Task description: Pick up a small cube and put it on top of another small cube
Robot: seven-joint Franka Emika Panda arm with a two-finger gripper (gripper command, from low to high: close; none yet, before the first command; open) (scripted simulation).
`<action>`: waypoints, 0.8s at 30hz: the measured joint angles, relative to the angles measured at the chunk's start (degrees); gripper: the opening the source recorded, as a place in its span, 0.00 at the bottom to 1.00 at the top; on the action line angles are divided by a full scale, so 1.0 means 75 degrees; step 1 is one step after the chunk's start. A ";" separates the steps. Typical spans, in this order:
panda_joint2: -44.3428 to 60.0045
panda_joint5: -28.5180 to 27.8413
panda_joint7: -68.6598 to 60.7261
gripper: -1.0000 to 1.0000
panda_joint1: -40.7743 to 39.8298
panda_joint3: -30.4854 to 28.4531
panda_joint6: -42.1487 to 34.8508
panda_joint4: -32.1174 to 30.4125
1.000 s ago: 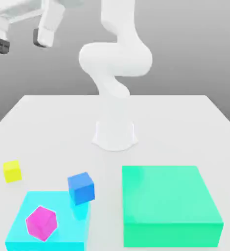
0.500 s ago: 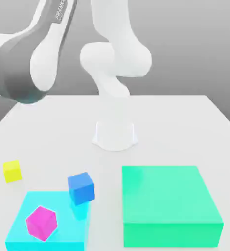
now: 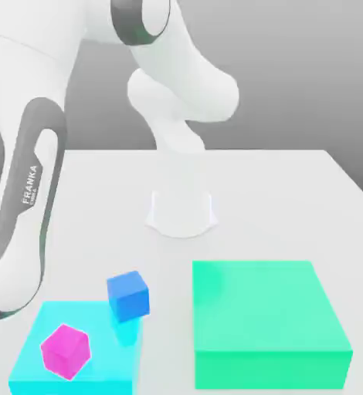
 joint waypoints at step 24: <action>-0.6298 -0.0895 -0.2185 0.00 0.1210 0.0879 -0.1035 -0.5185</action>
